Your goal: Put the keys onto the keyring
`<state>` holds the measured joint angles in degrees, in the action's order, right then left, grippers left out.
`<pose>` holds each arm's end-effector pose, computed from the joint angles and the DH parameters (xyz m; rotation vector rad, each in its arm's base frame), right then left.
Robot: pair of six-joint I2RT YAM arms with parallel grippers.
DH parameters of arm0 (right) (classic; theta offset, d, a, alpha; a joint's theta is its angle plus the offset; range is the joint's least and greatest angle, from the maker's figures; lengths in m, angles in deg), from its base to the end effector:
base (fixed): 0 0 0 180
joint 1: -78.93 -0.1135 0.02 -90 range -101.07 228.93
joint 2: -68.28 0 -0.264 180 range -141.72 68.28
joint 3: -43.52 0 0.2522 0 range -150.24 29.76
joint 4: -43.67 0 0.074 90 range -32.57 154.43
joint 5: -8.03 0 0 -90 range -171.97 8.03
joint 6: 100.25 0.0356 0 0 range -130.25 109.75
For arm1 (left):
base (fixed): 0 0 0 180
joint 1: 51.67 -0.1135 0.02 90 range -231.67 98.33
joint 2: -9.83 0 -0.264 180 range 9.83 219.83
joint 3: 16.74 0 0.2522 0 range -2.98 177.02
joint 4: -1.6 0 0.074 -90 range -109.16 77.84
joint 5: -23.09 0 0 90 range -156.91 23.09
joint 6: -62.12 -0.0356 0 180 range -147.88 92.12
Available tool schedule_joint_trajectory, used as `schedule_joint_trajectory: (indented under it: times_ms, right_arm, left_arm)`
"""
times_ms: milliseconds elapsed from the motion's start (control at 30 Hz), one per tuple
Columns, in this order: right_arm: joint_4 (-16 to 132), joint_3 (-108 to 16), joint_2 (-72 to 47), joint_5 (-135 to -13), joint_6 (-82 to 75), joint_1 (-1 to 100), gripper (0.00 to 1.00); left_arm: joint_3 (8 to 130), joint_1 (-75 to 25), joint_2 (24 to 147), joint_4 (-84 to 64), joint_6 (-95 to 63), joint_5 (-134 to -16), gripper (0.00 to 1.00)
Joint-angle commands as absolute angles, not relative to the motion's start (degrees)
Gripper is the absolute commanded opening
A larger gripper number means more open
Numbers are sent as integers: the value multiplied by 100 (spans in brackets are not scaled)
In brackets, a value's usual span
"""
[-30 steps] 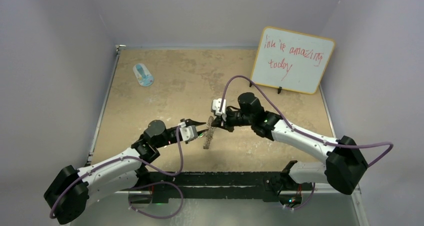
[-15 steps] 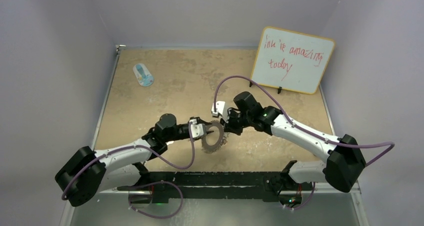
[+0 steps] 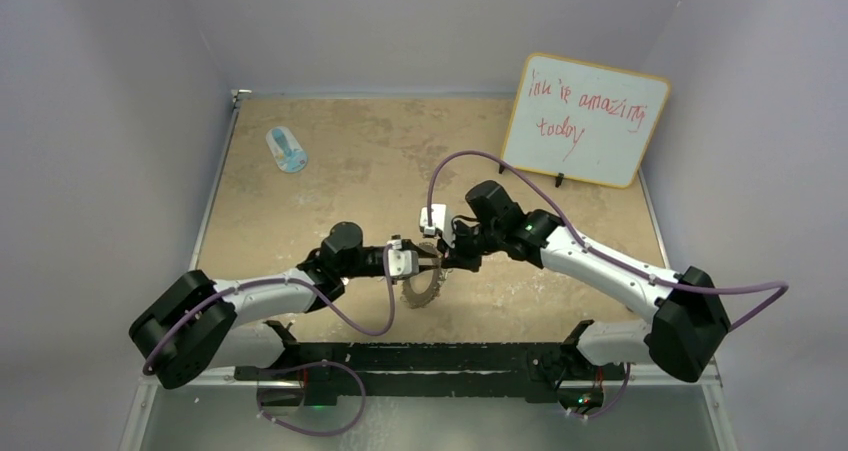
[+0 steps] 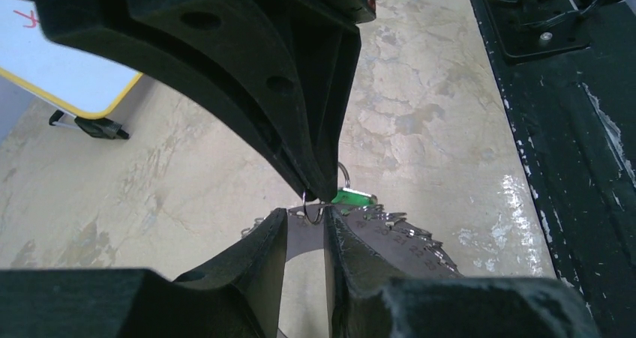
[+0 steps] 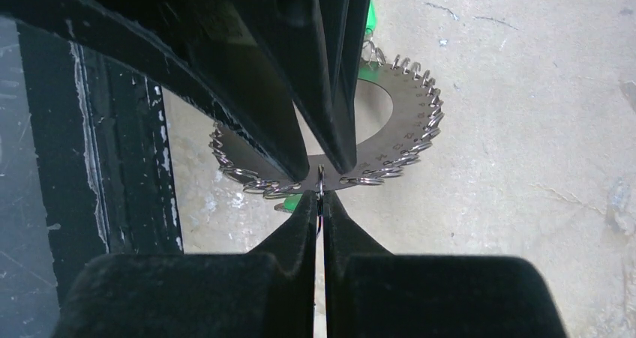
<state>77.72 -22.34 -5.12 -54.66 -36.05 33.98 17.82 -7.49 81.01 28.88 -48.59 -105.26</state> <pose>0.1821 0.2049 0.2633 -1.5283 1.7210 0.7192 0.1552 -0.1816 0.1964 1.3404 1.1696 -0.8755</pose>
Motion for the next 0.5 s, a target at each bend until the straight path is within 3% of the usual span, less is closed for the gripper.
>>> schedule_joint_trajectory:
  times_ms: [0, 300, 467]
  right_arm:
    - [7664, -2534, -571, -5151, -3674, 3388, 0]
    - [7657, -2574, -598, -5145, -3666, 3384, 0]
    - [7667, -2601, -589, -5169, -3703, 3384, 0]
  left_arm:
    - [2098, -694, 8242, 3080, -5042, -10808, 21]
    - [2309, -623, 8441, 2610, -5332, -10707, 8]
    - [2518, -571, 8468, 1835, -5721, -10413, 14]
